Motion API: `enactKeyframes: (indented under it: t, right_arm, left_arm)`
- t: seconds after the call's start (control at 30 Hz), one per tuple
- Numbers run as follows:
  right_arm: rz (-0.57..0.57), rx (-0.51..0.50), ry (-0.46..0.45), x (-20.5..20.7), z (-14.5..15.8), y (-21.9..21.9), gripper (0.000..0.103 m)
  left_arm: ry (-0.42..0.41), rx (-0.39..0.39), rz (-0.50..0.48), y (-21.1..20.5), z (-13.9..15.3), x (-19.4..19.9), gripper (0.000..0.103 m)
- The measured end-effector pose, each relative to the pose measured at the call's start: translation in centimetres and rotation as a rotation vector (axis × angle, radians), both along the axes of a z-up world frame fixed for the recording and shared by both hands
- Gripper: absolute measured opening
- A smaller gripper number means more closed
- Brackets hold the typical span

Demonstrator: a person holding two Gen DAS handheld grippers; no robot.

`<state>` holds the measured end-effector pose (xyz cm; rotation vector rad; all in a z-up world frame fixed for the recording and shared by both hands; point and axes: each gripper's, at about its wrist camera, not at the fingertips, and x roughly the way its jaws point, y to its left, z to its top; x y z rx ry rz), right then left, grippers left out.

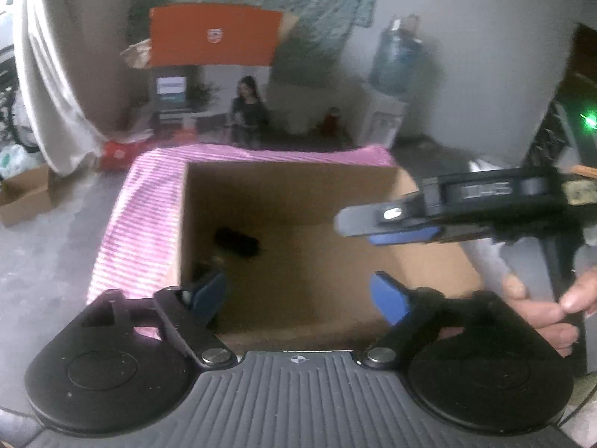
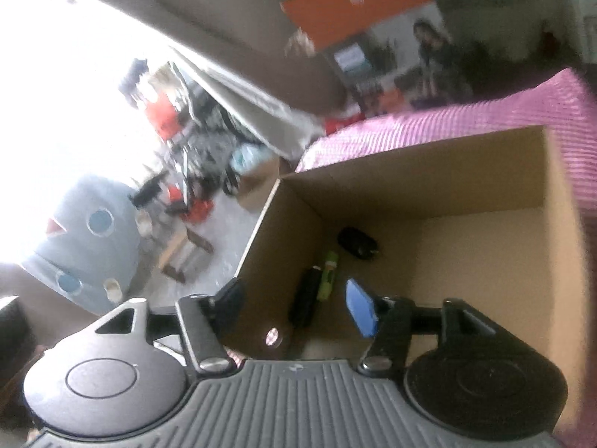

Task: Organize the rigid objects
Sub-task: 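Move both tools back to the pink ring on the table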

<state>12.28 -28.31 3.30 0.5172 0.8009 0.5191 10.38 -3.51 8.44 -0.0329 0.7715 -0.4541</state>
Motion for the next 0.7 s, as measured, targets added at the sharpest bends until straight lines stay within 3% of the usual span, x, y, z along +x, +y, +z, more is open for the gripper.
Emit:
enactKeyframes:
  t: [0.13,0.3,0.43,0.7]
  right_arm:
    - [-0.052,0.040,-0.040,-5.3,-0.9,-1.7,0.069]
    - [-0.114,0.045,0.038,-10.1,-5.0,-2.7,0.069]
    - [-0.168,0.031,0.090,-13.1,-8.0,-2.7,0.069]
    - [-0.198,-0.040,0.107,-15.2,-11.5,-1.0,0.052]
  left_arm:
    - [0.060,-0.029,-0.096,-0.7,-1.9,-2.1,0.092]
    - [0.169,0.012,-0.211,-2.8,-5.7,-4.5,0.092]
    - [0.262,-0.017,-0.309,-3.8,-8.0,-6.3,0.091]
    - [0.229,0.110,-0.339,-5.8,-10.0,-7.6,0.085]
